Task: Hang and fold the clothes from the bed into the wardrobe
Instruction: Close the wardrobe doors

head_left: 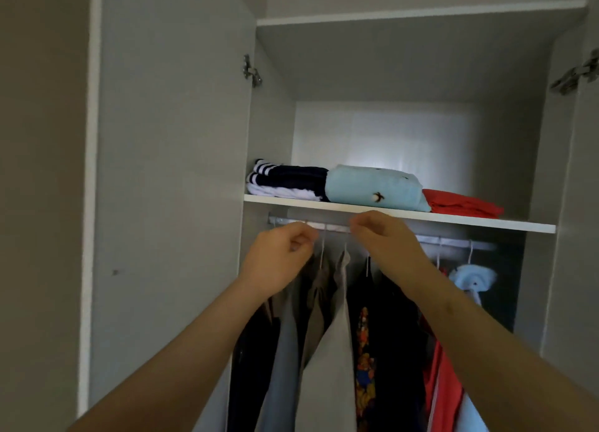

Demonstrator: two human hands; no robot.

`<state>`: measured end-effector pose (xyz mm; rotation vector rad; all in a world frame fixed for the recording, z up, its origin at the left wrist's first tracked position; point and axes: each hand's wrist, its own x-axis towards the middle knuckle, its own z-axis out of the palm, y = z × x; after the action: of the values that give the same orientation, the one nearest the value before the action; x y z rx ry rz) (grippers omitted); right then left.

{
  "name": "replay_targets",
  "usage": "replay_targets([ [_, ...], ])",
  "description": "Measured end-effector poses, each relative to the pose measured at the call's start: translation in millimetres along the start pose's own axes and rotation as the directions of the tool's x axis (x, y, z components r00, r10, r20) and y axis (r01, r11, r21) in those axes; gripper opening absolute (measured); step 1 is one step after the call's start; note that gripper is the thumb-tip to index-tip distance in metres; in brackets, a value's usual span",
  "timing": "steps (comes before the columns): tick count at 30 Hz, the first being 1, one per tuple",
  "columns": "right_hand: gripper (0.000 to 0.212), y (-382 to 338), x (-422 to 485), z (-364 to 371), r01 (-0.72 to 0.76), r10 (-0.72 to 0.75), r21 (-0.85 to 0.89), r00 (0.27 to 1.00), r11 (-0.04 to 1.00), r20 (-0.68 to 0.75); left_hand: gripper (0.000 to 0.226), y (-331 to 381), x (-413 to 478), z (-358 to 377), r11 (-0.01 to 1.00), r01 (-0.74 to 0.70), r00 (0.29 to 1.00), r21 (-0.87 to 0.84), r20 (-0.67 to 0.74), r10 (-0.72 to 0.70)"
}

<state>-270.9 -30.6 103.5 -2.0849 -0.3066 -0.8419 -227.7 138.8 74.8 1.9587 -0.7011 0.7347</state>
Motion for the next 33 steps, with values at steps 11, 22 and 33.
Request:
replay_targets([
  [11,0.009,-81,9,176,-0.041,0.019,0.183,0.992,0.982,0.123,0.033,-90,-42,-161,0.715,-0.176,0.786,0.677,-0.341,0.516],
  [22,0.009,-94,15,233,-0.073,0.051,0.131,0.985,0.989,0.165,0.094,-153,-42,-192,0.983,0.172,0.914,0.066,-0.383,-0.134],
  [33,0.011,-83,9,233,-0.098,0.07,0.157,0.983,0.983,0.17,0.041,-159,-57,-165,0.97,0.163,0.928,0.182,-0.363,-0.088],
])
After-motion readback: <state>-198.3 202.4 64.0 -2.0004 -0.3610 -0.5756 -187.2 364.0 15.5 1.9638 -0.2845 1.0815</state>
